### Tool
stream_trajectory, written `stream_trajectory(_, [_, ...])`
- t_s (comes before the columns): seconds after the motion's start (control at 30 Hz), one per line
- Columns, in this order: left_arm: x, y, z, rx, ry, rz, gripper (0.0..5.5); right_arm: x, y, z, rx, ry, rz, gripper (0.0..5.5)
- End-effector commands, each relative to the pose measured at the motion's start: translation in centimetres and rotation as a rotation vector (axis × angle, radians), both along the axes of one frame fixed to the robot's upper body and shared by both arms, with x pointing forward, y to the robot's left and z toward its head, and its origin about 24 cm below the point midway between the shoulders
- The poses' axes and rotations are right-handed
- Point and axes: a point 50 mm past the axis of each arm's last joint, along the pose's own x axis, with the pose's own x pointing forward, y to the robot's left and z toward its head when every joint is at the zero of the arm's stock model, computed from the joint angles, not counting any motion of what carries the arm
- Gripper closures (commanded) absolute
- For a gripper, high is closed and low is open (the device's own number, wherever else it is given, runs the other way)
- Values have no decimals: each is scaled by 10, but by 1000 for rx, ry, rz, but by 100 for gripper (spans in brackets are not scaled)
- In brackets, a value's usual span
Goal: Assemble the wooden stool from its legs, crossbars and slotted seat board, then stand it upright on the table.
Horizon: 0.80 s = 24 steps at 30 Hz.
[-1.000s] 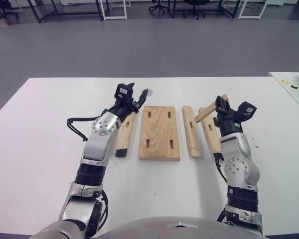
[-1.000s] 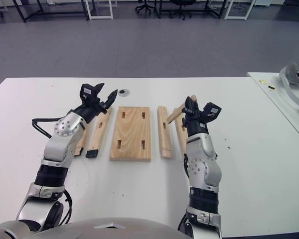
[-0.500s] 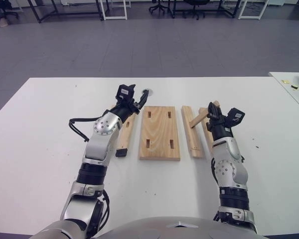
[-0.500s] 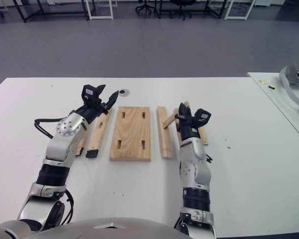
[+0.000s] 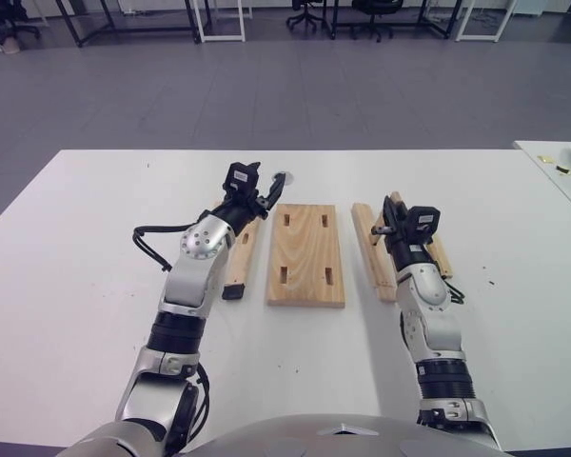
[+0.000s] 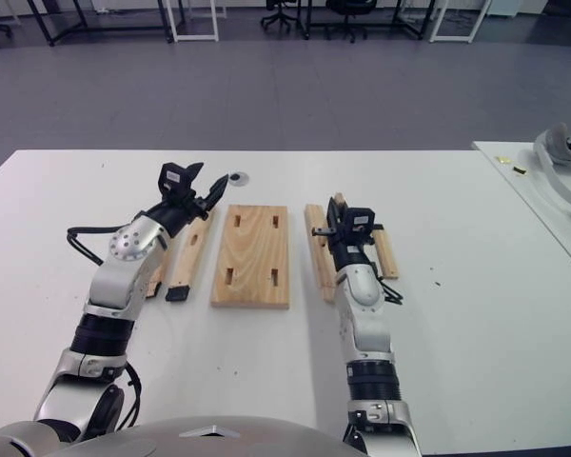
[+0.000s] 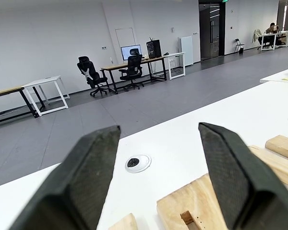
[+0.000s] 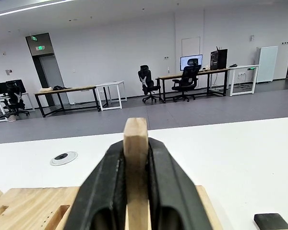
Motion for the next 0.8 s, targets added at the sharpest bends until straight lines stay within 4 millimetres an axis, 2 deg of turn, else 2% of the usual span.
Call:
stream_trajectory(0.03, [1, 0, 3, 7, -15, 2, 253, -22, -6, -59, -35, 281, 19, 509])
stream_trajectory(0.1, [1, -1, 2, 8, -16, 2, 253, -18, -4, -50, -69, 231, 47, 509])
stream_trajectory(0.13, [1, -1, 2, 8, -16, 3, 253, -15, -3, -42, -82, 195, 55, 472])
stream_trajectory(0.23, [1, -1, 2, 6, -19, 8, 253, -8, -3, -16, -65, 68, 68, 423])
stream_trajectory(0.37, [3, -1, 4, 0, -28, 16, 253, -4, 2, 2, -40, 17, 114, 342])
stream_trajectory(0.5, [3, -2, 6, 2, -44, 19, 253, -4, 0, 4, -38, 241, 152, 281])
stream_trajectory(0.6, [-1, -5, 5, 23, -50, 11, 253, -16, -3, 7, -64, 391, 187, 219])
stream_trajectory(0.67, [-2, -6, 4, 31, -51, 11, 253, -27, 1, 9, -45, 457, 232, 182])
stream_trajectory(0.8, [-2, -7, 3, 38, -48, 14, 253, -39, 2, 1, -45, 568, 198, 177])
